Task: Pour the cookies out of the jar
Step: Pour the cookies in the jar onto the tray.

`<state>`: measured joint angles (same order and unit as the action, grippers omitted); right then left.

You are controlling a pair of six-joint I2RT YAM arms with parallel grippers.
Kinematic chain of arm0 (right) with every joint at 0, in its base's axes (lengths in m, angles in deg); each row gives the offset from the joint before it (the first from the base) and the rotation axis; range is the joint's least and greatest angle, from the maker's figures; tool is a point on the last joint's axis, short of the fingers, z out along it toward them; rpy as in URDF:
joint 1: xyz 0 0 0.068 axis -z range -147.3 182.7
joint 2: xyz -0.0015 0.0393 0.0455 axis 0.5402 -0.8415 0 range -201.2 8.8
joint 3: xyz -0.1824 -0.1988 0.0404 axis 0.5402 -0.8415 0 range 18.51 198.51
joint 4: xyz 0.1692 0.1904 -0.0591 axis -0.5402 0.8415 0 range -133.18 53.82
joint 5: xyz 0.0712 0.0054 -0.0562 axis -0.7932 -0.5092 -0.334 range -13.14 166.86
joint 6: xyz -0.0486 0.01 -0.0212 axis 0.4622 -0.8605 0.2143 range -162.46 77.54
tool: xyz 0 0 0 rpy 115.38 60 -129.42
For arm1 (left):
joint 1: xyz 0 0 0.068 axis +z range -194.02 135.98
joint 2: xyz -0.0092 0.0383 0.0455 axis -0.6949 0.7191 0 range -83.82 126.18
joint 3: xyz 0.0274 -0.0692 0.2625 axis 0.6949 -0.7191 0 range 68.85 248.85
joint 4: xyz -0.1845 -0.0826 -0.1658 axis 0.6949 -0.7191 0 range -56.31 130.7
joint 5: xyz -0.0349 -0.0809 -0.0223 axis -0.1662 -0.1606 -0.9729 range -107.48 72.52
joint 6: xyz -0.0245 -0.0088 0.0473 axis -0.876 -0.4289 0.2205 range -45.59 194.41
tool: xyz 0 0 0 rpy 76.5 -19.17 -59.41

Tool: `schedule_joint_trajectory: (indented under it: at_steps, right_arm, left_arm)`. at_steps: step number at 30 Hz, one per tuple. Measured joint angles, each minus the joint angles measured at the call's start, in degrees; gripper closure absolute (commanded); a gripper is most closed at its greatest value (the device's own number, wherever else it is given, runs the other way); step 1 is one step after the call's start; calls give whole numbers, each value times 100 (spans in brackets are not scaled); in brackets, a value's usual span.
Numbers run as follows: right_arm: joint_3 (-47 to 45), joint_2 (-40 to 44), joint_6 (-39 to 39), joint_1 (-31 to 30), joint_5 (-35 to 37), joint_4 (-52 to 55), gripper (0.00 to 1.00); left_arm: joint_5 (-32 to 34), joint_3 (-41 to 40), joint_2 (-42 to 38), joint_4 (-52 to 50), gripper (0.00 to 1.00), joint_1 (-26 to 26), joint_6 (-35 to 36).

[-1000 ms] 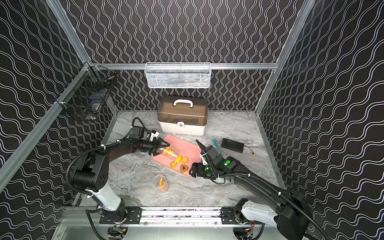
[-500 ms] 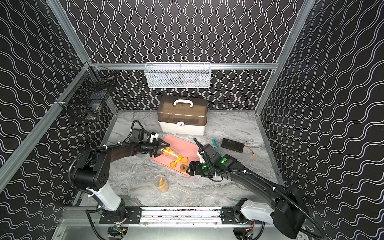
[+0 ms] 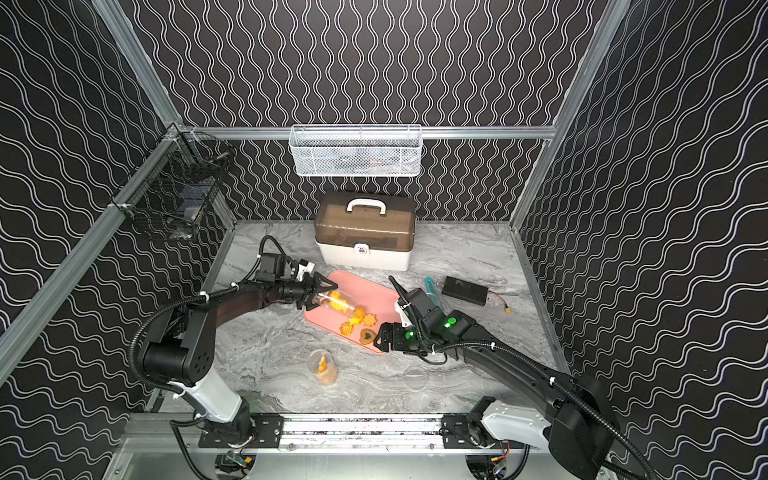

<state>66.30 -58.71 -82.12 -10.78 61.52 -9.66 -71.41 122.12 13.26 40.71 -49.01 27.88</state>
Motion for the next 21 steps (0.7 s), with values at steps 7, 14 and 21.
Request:
schedule_joint_trajectory:
  at_steps: [7, 14, 21]
  right_arm:
    - [0, 13, 0, 0, 2, 0, 11]
    - [-61, 59, 0, 0, 4, -9, 11]
    - [22, 13, 0, 0, 4, -13, 11]
  left_arm:
    - [-192, -262, 190, 798, 31, 33, -702]
    - [31, 76, -11, 216, 30, 24, 55]
    - [-72, -149, 107, 518, 30, 55, -238]
